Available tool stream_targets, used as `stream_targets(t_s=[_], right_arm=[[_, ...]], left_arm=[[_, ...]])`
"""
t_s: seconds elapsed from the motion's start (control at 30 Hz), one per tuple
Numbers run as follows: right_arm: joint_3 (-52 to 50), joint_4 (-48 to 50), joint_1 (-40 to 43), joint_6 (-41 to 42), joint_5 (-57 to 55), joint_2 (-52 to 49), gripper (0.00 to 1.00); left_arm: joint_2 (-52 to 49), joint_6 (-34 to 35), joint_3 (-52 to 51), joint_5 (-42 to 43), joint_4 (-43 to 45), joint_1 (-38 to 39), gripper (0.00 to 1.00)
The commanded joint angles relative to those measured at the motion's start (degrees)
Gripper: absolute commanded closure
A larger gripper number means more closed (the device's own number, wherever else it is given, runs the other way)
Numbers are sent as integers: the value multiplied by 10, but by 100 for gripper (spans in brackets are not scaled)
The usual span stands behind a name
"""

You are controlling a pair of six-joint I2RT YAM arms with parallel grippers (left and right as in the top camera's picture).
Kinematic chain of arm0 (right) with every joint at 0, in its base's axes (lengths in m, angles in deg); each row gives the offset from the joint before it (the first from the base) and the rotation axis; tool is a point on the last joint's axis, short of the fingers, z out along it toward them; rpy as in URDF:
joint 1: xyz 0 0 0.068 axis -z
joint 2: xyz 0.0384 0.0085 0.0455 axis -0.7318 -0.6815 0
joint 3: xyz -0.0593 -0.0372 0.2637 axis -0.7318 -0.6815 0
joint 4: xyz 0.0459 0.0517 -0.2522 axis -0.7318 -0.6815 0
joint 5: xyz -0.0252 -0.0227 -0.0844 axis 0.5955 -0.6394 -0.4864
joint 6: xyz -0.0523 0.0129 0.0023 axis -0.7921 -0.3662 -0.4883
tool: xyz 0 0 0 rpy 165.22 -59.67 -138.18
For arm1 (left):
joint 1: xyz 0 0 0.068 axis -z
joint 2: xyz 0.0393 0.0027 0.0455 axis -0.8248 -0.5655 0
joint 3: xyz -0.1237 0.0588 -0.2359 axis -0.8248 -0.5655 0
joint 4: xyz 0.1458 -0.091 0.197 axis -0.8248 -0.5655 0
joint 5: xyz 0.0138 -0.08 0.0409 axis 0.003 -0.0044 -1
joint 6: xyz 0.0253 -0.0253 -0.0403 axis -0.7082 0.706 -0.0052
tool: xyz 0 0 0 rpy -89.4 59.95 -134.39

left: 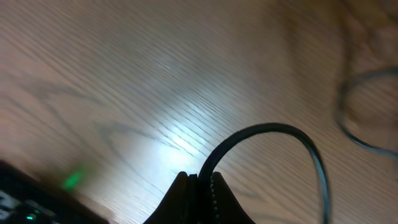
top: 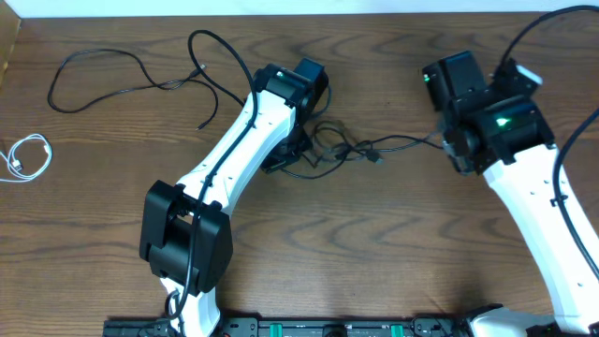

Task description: Untangle cables

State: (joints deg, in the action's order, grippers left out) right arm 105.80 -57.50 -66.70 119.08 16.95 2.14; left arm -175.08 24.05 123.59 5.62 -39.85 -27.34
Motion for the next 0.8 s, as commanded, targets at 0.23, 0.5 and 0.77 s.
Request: stream_targets(t_s=[0.23, 0.5, 0.77], right_arm=[[6, -3, 73, -27, 78, -9, 49], [6, -14, 74, -108, -21, -52, 1], [6, 20, 72, -177, 228, -98, 1]], left_arm=[[-3, 22, -1, -46, -13, -19, 92], [-3, -10, -1, -105, -32, -35, 92], [-3, -41, -1, -50, -22, -47, 92]])
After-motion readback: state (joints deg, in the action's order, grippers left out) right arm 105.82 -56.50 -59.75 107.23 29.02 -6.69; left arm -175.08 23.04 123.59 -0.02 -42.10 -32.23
